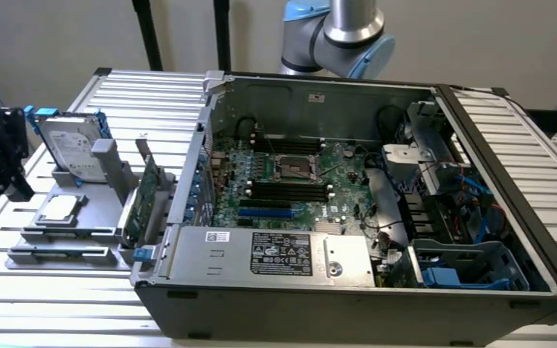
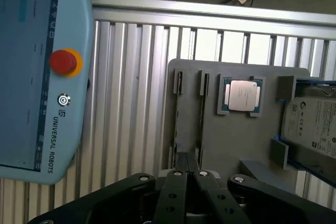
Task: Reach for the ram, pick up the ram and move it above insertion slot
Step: 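Pick up the ram and move it above insertion slot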
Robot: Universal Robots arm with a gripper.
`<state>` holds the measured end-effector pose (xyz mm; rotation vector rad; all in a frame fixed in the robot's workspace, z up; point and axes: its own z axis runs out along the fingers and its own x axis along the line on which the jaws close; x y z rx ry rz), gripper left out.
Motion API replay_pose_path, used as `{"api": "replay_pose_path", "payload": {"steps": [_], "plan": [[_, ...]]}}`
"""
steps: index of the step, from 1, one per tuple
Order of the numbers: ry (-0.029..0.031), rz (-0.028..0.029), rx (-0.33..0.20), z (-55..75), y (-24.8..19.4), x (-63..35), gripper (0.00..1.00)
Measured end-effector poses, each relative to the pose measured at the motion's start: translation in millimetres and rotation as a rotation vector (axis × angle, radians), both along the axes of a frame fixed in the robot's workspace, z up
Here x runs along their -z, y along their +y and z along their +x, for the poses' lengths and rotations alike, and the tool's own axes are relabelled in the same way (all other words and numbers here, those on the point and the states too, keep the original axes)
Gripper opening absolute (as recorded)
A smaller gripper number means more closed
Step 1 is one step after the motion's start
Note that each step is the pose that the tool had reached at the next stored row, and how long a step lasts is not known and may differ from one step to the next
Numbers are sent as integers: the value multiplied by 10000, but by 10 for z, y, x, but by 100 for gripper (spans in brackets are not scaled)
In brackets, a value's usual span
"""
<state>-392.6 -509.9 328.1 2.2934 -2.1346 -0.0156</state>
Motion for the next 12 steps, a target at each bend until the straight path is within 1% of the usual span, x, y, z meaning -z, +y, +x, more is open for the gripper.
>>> {"api": "replay_pose_path", "payload": {"steps": [1,2,5,7,8,12], "plan": [[0,2,1,-1,-1,0,18],[1,4,1,-1,-3,0,18],[9,12,0,0,-14,5,36],[18,15,0,0,-21,20,36],[21,15,1,0,-25,34,42],[23,15,0,0,-44,105,42]]}}
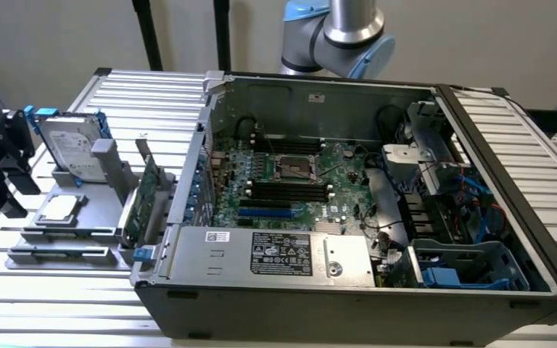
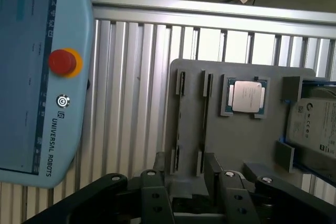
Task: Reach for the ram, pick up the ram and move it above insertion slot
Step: 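Pick up the ram and move it above insertion slot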
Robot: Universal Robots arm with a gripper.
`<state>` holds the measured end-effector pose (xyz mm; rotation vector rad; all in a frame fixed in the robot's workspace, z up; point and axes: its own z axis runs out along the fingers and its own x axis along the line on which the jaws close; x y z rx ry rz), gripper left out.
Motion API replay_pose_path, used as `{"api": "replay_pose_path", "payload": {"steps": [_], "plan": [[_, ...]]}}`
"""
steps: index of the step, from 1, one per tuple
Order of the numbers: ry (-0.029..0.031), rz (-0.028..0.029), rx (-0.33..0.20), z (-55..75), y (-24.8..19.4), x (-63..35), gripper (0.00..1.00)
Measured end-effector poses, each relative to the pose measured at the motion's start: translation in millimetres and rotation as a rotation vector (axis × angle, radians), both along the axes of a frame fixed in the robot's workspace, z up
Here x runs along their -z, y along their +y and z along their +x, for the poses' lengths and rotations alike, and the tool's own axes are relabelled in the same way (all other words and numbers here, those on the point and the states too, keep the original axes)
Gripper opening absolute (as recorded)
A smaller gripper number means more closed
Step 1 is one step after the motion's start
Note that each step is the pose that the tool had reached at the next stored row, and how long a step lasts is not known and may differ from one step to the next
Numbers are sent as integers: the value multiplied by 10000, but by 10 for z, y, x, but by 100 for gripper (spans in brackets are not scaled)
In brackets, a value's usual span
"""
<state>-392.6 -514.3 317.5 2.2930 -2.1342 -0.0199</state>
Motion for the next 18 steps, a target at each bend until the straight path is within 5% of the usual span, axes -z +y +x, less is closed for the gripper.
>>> {"api": "replay_pose_path", "payload": {"steps": [18], "plan": [[0,15,1,0,-69,328,42]]}}
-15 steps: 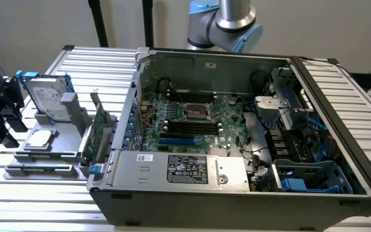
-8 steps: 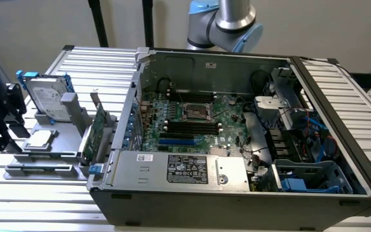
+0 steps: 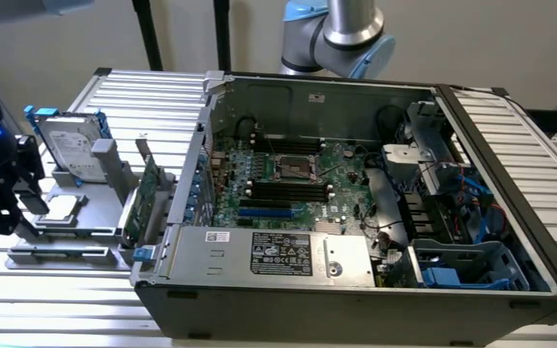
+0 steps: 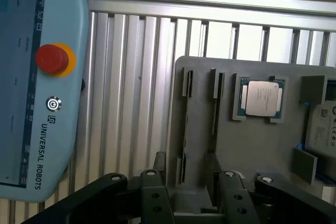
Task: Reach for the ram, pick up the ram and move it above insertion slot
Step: 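Pick up the ram and move it above insertion slot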
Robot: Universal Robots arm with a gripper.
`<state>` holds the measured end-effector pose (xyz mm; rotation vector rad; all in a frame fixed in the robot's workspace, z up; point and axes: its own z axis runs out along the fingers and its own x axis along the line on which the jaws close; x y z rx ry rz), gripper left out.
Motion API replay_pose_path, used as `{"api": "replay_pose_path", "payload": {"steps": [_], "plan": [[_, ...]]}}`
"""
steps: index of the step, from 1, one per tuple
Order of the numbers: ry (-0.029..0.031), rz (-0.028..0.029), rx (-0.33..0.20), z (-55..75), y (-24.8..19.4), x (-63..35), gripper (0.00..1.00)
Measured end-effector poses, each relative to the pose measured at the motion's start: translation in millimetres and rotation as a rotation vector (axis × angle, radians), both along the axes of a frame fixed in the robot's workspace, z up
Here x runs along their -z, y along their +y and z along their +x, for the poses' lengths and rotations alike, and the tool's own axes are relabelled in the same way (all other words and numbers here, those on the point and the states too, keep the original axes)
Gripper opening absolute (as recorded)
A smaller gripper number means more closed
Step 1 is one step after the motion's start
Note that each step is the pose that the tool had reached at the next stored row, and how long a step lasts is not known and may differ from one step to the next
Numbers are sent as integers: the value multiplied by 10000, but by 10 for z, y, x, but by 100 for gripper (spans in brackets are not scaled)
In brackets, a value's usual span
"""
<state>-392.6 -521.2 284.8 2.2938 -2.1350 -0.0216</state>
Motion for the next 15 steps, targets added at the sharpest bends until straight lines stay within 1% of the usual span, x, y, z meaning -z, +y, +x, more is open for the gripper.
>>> {"api": "replay_pose_path", "payload": {"steps": [15], "plan": [[1,0,30,0,-5,271,42]]}}
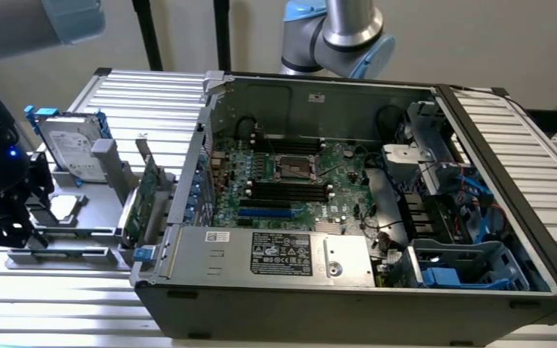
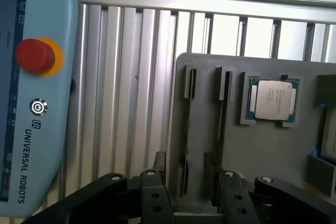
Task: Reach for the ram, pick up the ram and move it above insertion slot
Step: 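Pick up the ram and move it above insertion slot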
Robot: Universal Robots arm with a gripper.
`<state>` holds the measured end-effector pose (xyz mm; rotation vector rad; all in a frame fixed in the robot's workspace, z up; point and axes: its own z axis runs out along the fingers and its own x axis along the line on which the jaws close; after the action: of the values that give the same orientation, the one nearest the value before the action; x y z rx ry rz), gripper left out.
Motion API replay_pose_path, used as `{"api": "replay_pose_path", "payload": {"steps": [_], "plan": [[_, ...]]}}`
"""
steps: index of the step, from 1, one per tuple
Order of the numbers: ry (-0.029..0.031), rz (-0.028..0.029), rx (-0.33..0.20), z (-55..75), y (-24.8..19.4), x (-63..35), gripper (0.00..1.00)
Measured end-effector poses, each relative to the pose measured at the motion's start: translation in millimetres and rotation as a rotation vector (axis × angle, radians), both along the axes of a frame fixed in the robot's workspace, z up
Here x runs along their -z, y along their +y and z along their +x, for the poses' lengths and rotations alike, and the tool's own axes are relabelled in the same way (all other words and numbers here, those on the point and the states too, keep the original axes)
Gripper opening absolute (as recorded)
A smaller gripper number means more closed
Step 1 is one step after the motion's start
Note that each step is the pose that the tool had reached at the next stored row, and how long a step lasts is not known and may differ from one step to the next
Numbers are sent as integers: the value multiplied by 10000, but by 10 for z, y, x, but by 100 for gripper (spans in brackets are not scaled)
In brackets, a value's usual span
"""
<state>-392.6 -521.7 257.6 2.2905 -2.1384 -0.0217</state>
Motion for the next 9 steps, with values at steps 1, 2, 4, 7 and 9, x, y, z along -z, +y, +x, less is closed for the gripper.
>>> {"api": "replay_pose_path", "payload": {"steps": [1,2,4,7,9], "plan": [[1,0,11,0,0,19,42],[1,0,23,0,0,38,42],[2,0,42,0,0,74,42],[3,1,73,0,0,129,42],[9,1,95,0,1,164,42]]}}
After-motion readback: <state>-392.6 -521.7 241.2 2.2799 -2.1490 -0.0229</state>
